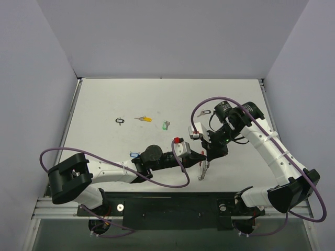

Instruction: Put the keys on the keyring

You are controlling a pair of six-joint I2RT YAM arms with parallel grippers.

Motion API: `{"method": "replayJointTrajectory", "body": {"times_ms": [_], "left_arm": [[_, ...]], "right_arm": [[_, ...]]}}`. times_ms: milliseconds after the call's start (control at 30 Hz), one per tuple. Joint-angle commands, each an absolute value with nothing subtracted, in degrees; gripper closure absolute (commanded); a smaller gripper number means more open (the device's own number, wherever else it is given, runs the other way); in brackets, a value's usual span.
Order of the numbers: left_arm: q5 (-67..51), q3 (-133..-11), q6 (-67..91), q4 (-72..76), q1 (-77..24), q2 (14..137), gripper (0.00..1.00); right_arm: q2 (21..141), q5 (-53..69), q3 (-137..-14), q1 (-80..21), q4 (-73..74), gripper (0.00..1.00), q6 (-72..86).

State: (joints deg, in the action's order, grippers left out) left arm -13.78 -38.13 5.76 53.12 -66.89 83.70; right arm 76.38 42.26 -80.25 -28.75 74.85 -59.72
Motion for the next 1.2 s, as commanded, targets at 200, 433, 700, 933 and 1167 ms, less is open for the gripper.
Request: {"method": "replayJointTrajectory", "body": {"times_ms": [200,433,700,933,1167], "left_arm": [[-6.78,-33.05,13.09,66.16,-66.71,77.7,1.0],[-1.42,-29.71,17.13,74.78,-67.67,76.46,1.0],[-0.44,-29.71,21.18,80.94,-68.2,80.33,1.0],[1.23,-29.53,22.06,80.77,-68.38,80.6,1.0],[1.41,-29.53,22.68,81.74,-68.29,81.39,1.0]], "right_arm": [[72.6,58.16,-79.37,-17.94,79.8,0.65,-62.67],[69.61,68.89,-73.57,-13.1,75.16,0.56,-61.44],[68.99,73.3,-71.72,-12.66,71.54,0.57,-58.36],[70.14,73.65,-73.12,-11.95,71.46,0.57,-56.69],[71.98,73.48,-73.56,-11.95,71.46,0.63,-56.6]]}}
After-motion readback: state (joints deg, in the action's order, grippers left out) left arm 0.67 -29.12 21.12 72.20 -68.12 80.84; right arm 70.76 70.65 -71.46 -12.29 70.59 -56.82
